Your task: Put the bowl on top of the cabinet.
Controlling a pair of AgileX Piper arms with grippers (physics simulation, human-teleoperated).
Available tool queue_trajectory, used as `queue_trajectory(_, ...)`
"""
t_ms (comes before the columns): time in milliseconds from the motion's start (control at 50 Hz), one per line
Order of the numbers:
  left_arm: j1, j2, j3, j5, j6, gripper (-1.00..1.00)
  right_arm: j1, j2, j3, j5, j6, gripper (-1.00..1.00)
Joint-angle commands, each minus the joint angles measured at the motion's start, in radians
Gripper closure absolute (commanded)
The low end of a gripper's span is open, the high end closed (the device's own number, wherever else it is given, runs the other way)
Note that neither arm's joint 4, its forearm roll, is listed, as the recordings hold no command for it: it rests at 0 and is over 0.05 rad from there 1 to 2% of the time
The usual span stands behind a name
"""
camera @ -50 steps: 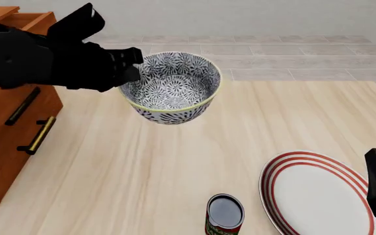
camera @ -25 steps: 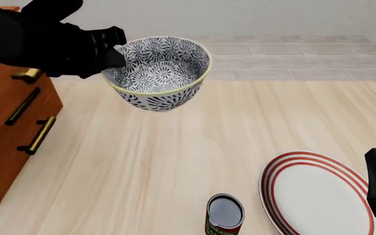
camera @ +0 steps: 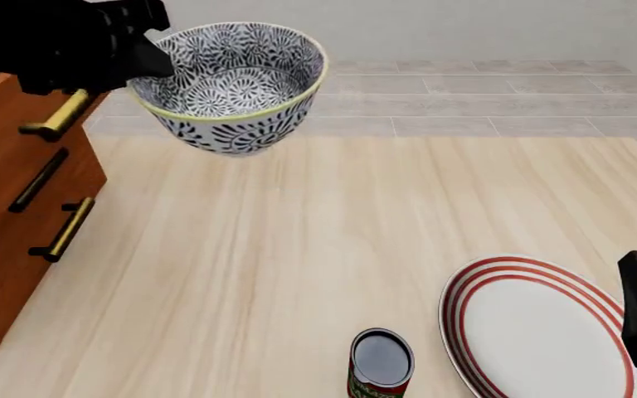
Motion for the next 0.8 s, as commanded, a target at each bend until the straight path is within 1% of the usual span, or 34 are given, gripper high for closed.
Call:
queue_trajectory(20,0.043,-0.018,-0.043,0.054,-0.003,1.0,0.001,0.0,0.0,-0.001,0.001,-1.0)
queue_trajectory(120,0.067,-0.028,-0.074,0.092,-0.009,1.0,0.001,0.0,0.0,-0.001,0.002,-1.0)
queue_trajectory(140,0.088,-0.033,-0.085,0.102,0.008,1.0,0.001,0.0,0.0,-0.002,0.002,-1.0)
queue_trajectory(200,0.102,-0.038,-0.105,0.121,0.007,1.0,0.001,0.0,0.0,-0.002,0.002,-1.0)
queue_trajectory(260,0.119,-0.044,-0.116,0.131,0.021,1.0,0.001,0.0,0.0,-0.002,0.003,-1.0)
queue_trajectory(460,0.161,-0.056,-0.149,0.164,0.022,1.0,0.002,0.0,0.0,-0.005,0.004,-1.0)
queue_trajectory(520,0.187,-0.064,-0.163,0.177,0.029,1.0,0.002,0.0,0.0,-0.005,0.006,-1.0)
queue_trajectory(700,0.231,-0.073,-0.183,0.198,0.035,1.0,0.004,0.0,0.0,-0.004,0.006,-1.0)
queue_trajectory(800,0.259,-0.078,-0.163,0.185,0.042,1.0,0.004,0.0,0.0,-0.004,0.006,-1.0)
